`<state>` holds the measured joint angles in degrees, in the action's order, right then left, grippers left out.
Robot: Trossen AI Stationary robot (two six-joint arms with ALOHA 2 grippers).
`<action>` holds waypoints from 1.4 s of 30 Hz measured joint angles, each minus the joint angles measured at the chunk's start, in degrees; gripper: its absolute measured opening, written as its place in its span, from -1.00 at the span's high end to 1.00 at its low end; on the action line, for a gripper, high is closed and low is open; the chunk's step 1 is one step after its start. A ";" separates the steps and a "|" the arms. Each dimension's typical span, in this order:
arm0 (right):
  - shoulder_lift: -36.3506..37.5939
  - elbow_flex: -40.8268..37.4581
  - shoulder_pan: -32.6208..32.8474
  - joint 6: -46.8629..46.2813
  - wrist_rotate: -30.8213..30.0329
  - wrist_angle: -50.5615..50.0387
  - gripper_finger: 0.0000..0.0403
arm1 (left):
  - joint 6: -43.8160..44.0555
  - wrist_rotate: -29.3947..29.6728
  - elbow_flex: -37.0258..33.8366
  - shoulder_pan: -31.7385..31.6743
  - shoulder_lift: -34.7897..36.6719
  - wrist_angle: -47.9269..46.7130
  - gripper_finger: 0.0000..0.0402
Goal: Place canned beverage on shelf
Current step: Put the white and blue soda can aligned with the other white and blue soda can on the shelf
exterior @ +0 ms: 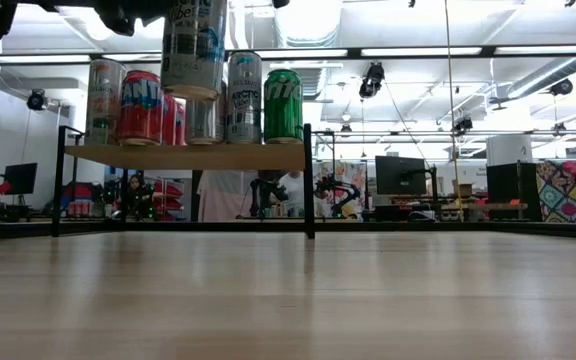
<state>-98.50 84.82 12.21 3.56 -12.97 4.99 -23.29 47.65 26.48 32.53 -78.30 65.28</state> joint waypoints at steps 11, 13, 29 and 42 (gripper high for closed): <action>0.35 -0.11 -0.45 -0.76 -0.55 -1.05 -0.17 | 1.04 2.58 0.02 0.07 0.13 0.24 -0.59; 0.73 -0.11 -0.81 -0.86 -0.55 -1.37 -0.17 | 1.19 2.54 0.02 0.04 0.30 0.13 -0.61; 4.76 -0.11 -6.14 -1.49 -1.70 -5.28 -0.17 | -3.12 5.33 0.02 0.08 6.17 -2.94 -0.63; 6.67 -0.11 -10.67 -6.15 -1.12 -6.80 -0.17 | -11.65 6.34 0.02 -2.04 24.88 -15.43 -0.63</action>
<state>-91.83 84.71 1.53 -2.59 -14.09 -1.81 -34.93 54.00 26.50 30.49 -53.42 49.84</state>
